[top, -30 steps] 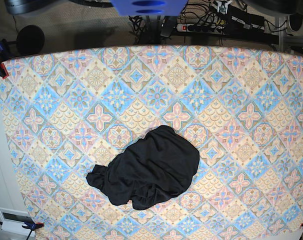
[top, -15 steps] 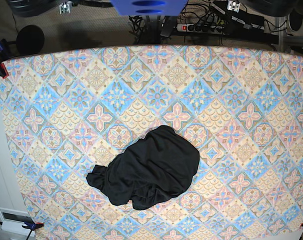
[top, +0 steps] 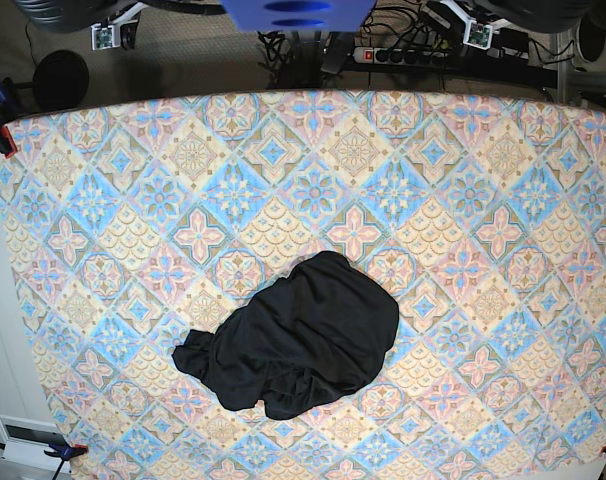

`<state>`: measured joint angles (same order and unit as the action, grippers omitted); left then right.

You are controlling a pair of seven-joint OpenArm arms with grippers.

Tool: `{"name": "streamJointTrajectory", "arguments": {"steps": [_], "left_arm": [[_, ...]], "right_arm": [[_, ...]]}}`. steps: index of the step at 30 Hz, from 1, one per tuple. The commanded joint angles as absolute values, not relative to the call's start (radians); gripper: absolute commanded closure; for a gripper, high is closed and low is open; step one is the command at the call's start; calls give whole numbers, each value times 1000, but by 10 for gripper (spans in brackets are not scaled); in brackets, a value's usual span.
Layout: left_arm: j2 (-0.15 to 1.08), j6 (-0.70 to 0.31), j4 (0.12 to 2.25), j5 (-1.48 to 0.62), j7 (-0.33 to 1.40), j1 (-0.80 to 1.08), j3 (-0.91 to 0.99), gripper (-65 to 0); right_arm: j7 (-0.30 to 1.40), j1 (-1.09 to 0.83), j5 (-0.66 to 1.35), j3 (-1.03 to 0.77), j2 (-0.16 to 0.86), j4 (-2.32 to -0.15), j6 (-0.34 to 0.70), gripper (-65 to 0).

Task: Layout the t-shirt on the table in an organized manner, then fold the t-shirt properly
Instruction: 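Reach the left gripper down to the black t-shirt and grasp it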

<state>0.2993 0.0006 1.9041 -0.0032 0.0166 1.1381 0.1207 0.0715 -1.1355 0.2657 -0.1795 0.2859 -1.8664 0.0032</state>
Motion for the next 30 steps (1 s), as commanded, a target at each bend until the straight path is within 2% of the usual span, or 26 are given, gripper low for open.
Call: {"name": "streamJointTrajectory", "arguments": {"steps": [1,4,10,17,20,24,27,30], "left_arm": [[303,4,1929,-4,2,1141,124,-2],[303,4,1966,-4,39,1089,124,-2],[297,2,2029,-5,217,934,122,-2],[302,1,2031,-133,260,760,119,-3],[302,1,2031,-206,429,622,117,-3],[295,1,2028,-323,664,414,116,-3],[278,1,2011,-390,760,277,114,-3],[246,1,1951,-374,799,160,74,-12]], "right_arm": [[45,-1152,268,-185,294,-1902,4,0],[45,-1147,268,-185,295,-1943,5,0],[120,-1110,268,-183,318,-2000,5,0],[137,-1003,268,-177,329,-2002,5,0],[154,-961,268,-177,329,-2002,5,0],[262,-869,268,-176,329,-2002,5,0],[315,-811,268,-159,326,-2002,5,0],[363,-753,268,-114,326,-2005,5,0]]}}
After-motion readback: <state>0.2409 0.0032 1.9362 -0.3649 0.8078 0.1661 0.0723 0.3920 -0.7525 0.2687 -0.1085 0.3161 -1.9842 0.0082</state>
